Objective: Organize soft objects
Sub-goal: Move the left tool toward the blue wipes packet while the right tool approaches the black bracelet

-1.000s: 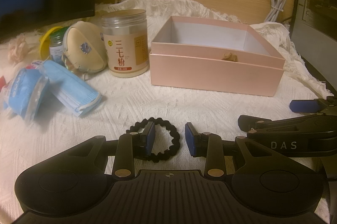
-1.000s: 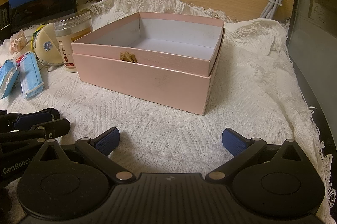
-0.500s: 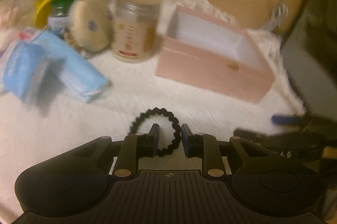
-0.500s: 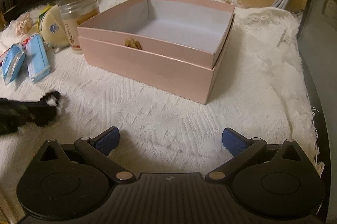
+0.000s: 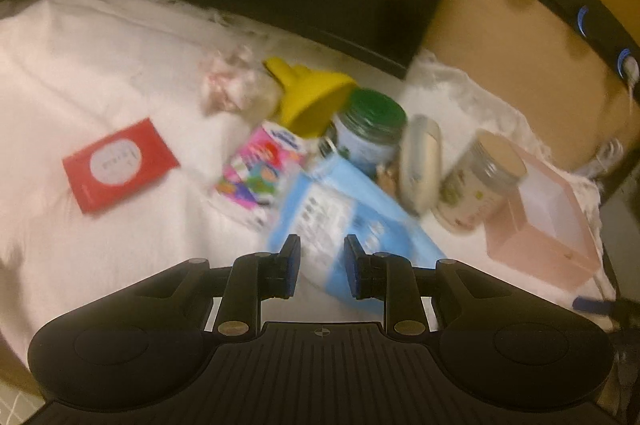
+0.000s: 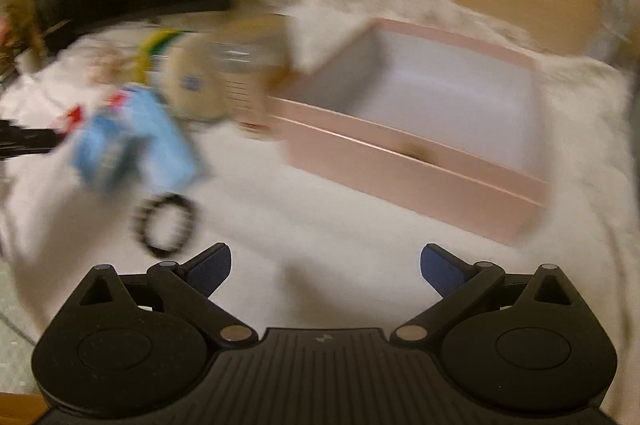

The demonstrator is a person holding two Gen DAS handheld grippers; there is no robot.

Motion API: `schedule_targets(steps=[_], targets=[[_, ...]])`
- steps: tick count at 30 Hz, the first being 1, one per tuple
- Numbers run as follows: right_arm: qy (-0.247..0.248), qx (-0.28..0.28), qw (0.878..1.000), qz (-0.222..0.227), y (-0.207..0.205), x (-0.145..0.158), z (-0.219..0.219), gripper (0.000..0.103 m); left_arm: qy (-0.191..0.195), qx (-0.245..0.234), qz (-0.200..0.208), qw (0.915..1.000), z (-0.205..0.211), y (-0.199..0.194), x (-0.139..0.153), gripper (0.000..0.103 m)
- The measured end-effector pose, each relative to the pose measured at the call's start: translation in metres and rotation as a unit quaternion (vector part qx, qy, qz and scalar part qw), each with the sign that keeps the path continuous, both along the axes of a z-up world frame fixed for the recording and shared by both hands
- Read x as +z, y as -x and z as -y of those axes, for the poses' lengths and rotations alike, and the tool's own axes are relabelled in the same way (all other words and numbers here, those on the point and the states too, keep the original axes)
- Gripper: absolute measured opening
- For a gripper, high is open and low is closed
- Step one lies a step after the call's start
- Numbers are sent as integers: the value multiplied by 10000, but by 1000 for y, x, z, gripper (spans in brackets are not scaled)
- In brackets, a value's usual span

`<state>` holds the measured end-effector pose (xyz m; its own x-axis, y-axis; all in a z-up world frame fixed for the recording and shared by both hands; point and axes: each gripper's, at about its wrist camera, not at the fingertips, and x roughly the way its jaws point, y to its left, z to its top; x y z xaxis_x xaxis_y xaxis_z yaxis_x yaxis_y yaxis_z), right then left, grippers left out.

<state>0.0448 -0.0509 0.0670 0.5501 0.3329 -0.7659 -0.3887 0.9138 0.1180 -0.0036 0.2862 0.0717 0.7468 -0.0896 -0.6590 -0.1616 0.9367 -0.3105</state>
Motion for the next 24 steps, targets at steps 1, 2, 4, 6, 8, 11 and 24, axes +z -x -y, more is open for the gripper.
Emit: schedule_targets(steps=[1, 2, 4, 6, 8, 11, 24], targets=[[-24, 151, 9999, -5, -1, 2, -18, 102, 45, 85, 19, 10000, -6, -4, 1, 26], [4, 298, 9996, 22, -2, 4, -35, 100, 98, 119, 34, 9999, -9, -14, 1, 26], [118, 577, 9982, 123, -1, 8, -68, 98, 169, 103, 25, 9998, -19, -28, 1, 26], [159, 787, 9965, 236, 1, 10, -92, 97, 265, 27, -97, 9996, -27, -40, -2, 26], [241, 1019, 9936, 420, 6, 14, -111, 96, 511, -19, -288, 9983, -37, -49, -9, 26], [473, 1117, 9904, 658, 10, 16, -120, 96, 954, -129, -783, 9923, -47, -40, -11, 26], [704, 279, 9971, -120, -22, -13, -70, 48, 174, -1045, -137, 9943, 40, -83, 18, 27]])
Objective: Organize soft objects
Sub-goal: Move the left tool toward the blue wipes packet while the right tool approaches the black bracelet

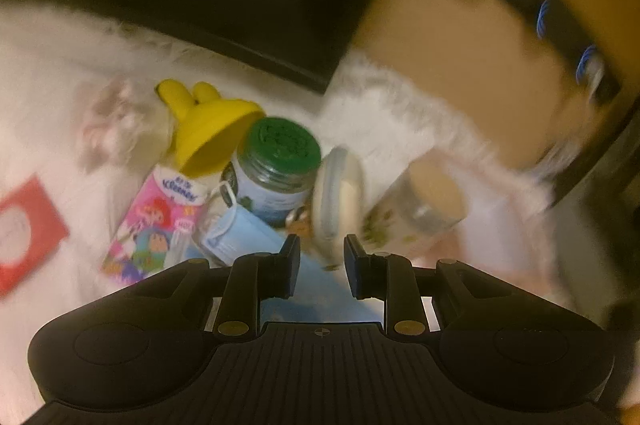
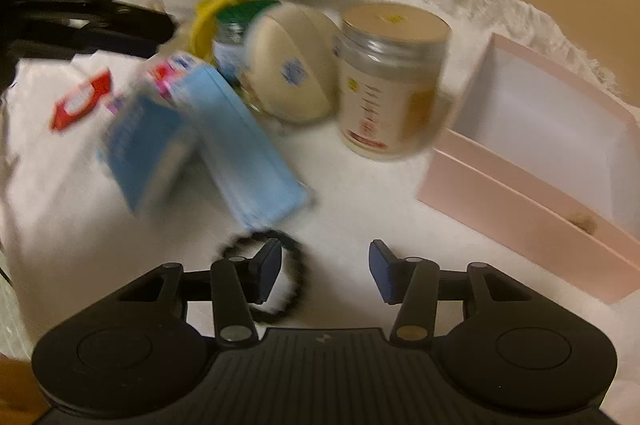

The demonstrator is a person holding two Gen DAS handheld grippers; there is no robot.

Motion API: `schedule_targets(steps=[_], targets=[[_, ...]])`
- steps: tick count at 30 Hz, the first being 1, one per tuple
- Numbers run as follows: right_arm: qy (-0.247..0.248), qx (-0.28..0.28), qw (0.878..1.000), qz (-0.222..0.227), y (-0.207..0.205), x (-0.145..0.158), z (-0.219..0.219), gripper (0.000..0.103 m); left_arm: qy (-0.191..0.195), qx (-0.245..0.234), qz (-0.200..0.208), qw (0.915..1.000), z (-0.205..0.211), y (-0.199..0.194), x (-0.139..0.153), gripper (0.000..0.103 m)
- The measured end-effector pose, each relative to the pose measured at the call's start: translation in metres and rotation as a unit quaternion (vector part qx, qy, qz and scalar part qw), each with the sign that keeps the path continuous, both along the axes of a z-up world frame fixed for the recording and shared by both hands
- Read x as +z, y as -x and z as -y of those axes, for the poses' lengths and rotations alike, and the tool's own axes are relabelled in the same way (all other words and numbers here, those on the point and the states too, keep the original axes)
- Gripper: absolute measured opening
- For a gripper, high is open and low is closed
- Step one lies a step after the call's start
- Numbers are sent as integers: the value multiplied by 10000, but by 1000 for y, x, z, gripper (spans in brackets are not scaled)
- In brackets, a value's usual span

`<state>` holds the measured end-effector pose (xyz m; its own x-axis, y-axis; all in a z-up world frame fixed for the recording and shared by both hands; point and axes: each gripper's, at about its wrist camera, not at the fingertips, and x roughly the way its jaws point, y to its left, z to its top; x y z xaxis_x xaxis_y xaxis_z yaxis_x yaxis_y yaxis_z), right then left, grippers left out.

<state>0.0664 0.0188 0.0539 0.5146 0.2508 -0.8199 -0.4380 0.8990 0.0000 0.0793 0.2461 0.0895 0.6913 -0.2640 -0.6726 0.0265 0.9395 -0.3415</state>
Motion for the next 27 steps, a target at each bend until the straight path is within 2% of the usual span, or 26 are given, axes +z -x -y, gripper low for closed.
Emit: schedule_targets(steps=[2, 6, 8, 10, 12, 14, 16, 19, 23, 27], targets=[[51, -15, 10000, 19, 0, -2, 15, 48, -331, 19, -176, 9993, 9, -3, -12, 27], [407, -6, 9990, 181, -1, -10, 34, 48, -259, -239, -416, 9985, 7, 12, -22, 27], [366, 72, 9991, 185, 0, -10, 42, 48, -315, -518, -491, 9970, 9, 26, -24, 27], [356, 280, 9986, 289, 3, -7, 42, 48, -426, -603, -462, 9962, 9, 38, -21, 27], [334, 535, 9967, 512, 5, 0, 35, 49, -406, -242, -239, 9986, 0, 55, -10, 27], [239, 840, 9934, 748, 8, 10, 22, 52, -151, 283, -54, 9995, -16, 71, 3, 27], [-6, 1138, 9896, 882, 9, 19, 5, 53, -59, 819, 27, 9966, -34, 85, 11, 27], [-277, 1397, 9854, 930, 6, 22, -28, 53, -39, 1393, -57, 9902, -52, 99, 13, 27], [-364, 1750, 9815, 691, 6, 12, -75, 52, 270, 1725, -425, 9837, -61, 106, -4, 27], [-621, 2406, 9685, 152, 27, 3, -104, 52, 404, 1685, -529, 9835, -51, 106, -20, 27]])
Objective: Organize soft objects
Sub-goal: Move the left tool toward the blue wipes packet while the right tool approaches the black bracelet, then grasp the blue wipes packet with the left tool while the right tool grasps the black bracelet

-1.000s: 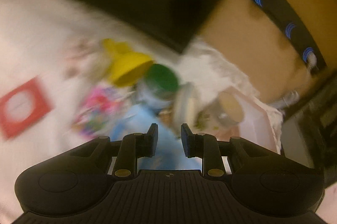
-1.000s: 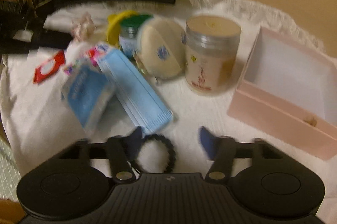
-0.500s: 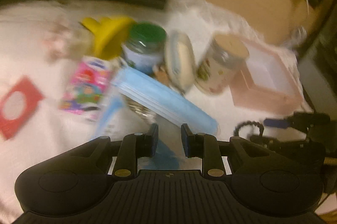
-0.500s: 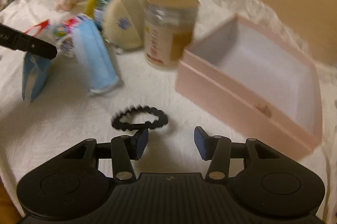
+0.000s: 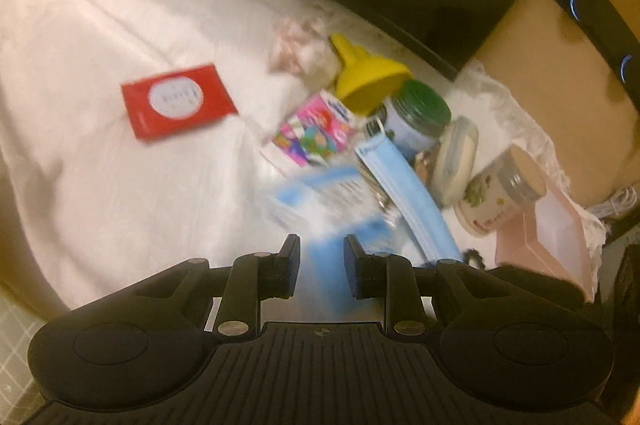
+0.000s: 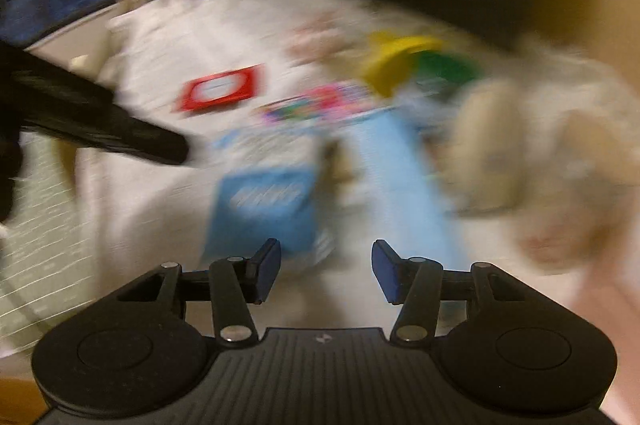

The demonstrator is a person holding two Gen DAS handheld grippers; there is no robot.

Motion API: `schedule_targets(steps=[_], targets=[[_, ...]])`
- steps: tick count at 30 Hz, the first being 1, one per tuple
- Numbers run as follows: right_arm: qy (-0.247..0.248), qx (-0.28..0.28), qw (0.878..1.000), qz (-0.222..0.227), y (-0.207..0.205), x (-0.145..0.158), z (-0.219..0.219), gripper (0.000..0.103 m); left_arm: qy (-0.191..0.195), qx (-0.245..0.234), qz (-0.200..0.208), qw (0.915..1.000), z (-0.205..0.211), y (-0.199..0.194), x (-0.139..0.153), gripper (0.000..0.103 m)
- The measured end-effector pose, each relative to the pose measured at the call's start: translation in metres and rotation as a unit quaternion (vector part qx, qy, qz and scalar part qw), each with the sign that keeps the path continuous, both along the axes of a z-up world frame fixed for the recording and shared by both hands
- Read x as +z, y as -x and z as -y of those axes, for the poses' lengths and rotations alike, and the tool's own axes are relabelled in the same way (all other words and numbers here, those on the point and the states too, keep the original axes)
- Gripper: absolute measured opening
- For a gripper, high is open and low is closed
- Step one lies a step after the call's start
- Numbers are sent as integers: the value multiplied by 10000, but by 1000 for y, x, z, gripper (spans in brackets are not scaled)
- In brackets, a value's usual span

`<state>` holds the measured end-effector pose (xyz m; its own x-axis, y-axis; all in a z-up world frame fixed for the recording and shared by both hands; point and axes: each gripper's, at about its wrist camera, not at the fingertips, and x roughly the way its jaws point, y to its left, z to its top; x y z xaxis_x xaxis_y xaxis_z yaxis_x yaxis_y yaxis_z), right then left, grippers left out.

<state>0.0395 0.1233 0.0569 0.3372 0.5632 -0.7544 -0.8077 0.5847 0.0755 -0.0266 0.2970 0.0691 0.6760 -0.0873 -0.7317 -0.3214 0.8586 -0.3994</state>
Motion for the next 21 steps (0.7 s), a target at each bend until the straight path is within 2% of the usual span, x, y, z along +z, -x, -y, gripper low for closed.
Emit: schedule_targets(steps=[2, 5, 8, 10, 12, 13, 14, 15, 17, 19, 21], targets=[[3, 248, 9997, 21, 16, 0, -5, 52, -92, -109, -55, 9999, 11, 2, -3, 27], [61, 304, 9994, 158, 22, 4, 6, 52, -760, -127, -11, 9970, 27, 0, 0, 27], [208, -36, 9990, 394, 20, 10, 35, 54, -1484, -233, 181, 9885, 48, -9, 6, 27], [320, -374, 9977, 467, 15, 10, 52, 56, -1820, -495, 89, 9820, 65, -23, 1, 27], [400, -701, 9954, 507, 11, 12, 71, 56, -1855, -704, -160, 9800, 76, -36, -11, 30], [413, -844, 9943, 506, 9, 13, 80, 58, -1995, -744, -81, 9770, 83, -37, -12, 36], [410, -994, 9929, 509, 6, 14, 89, 62, -2035, -839, -77, 9754, 87, -38, -14, 47], [384, -1178, 9908, 541, 6, 15, 98, 64, -2027, -944, -73, 9747, 90, -40, -14, 53], [319, -1557, 9850, 675, 7, 16, 110, 79, -1897, -1086, -49, 9758, 91, -43, -15, 74], [270, -1809, 9804, 729, 4, 14, 117, 81, -1801, -1215, 6, 9761, 91, -43, -15, 79], [353, -1832, 9804, 640, 1, 11, 118, 81, -1683, -1070, 139, 9798, 87, -36, -12, 77]])
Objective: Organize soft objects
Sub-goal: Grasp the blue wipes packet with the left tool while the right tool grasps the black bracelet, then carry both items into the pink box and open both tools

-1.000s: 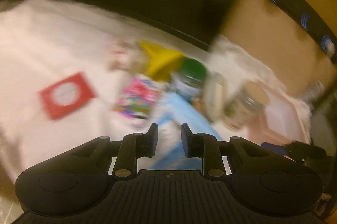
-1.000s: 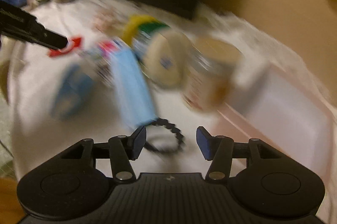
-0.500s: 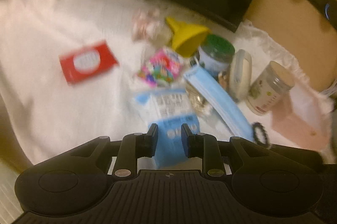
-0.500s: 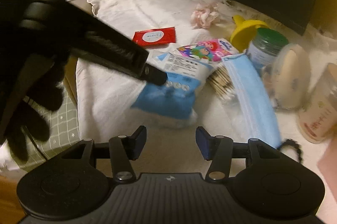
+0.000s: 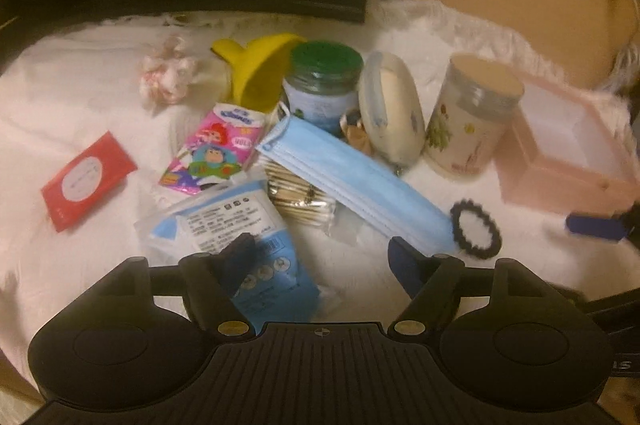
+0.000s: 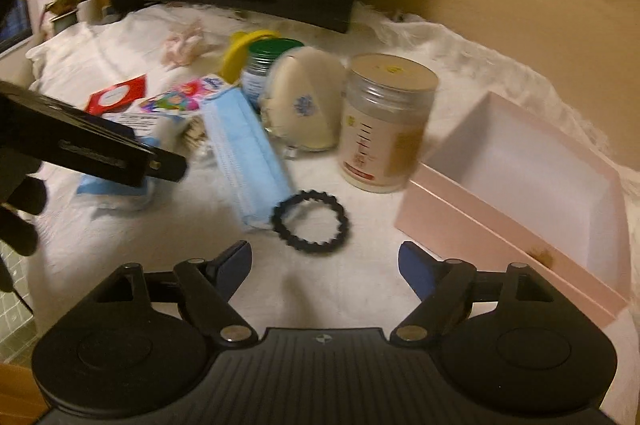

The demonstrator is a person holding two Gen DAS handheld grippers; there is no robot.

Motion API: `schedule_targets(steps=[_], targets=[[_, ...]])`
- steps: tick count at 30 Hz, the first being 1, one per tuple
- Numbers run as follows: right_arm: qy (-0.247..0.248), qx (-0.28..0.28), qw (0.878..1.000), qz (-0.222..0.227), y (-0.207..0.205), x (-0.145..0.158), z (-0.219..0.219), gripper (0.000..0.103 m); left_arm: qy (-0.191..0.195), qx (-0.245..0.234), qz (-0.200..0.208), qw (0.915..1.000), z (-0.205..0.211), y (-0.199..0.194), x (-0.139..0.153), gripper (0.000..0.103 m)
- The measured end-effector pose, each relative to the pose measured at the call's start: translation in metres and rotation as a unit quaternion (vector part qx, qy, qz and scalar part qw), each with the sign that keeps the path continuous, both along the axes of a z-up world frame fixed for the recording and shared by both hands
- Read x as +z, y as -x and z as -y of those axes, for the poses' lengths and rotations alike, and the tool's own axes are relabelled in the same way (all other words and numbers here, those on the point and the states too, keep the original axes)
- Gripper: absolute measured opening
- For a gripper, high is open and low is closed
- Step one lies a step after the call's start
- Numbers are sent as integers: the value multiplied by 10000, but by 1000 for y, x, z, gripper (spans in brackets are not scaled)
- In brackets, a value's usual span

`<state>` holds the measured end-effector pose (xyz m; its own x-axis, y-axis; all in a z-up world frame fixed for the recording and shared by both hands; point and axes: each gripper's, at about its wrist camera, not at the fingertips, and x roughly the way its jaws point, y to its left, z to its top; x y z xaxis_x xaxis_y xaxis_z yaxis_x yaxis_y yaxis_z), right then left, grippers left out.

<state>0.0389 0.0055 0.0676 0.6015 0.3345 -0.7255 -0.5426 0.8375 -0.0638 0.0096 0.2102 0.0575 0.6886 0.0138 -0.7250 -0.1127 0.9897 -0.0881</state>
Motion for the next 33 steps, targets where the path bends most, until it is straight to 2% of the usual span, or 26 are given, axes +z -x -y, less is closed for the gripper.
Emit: schedule_targets(steps=[1, 3, 5, 6, 8, 9, 11, 14, 17, 19, 21, 24, 25, 26, 28, 29, 31, 33], targets=[[47, 24, 10000, -55, -4, -3, -2, 81, 17, 192, 118, 9997, -5, 7, 3, 75], [121, 83, 9998, -109, -7, -8, -6, 81, -282, 645, 168, 9974, -12, 14, 7, 73], [67, 122, 9998, -138, -8, -10, -7, 81, -310, 1121, -19, 9932, -29, 14, 6, 72], [18, 154, 9998, -158, -7, -10, -8, 81, -116, 1307, -97, 9913, -40, 14, 5, 72], [-97, 174, 9996, -181, -7, -10, -9, 81, 561, 1482, -187, 9872, -58, 13, 0, 72], [-166, 175, 9994, -232, -9, -10, -9, 81, 899, 1456, -224, 9850, -63, 9, -3, 72], [-215, 166, 9991, -325, -11, -13, -10, 81, 1041, 1257, -243, 9863, -61, -1, -7, 72], [-250, 120, 9988, -391, -17, -17, -10, 81, 598, 981, -325, 9928, -44, -20, -15, 72], [-289, 0, 9987, -424, -29, -22, -13, 81, 348, 855, -511, 9944, -37, -26, -30, 72], [-354, -39, 9985, -412, -37, -25, -19, 81, 303, 812, -499, 9950, -36, -23, -34, 72], [-423, -76, 9982, -419, -43, -27, -25, 81, 313, 722, -417, 9960, -38, -18, -33, 65], [-479, -98, 9976, -487, -48, -31, -30, 78, 496, 595, -341, 9964, -45, -5, -27, 60], [-468, -77, 9975, -532, -48, -31, -30, 70, 557, 556, -319, 9964, -48, 0, -25, 59], [-441, -51, 9971, -622, -48, -32, -29, 50, 599, 497, -284, 9966, -49, 4, -22, 59], [-379, -56, 9973, -634, -45, -28, -24, 31, 604, 281, -198, 9976, -50, 11, -16, 58], [-400, -59, 9972, -625, -41, -24, -20, 25, 584, 153, -160, 9980, -47, 14, -12, 58], [-455, -84, 9972, -590, -32, -13, -9, 20, 603, -179, -87, 9980, -42, 21, 0, 58], [-455, -133, 9975, -532, -20, 0, 5, 19, 664, -493, -63, 9966, -35, 23, 10, 58]])
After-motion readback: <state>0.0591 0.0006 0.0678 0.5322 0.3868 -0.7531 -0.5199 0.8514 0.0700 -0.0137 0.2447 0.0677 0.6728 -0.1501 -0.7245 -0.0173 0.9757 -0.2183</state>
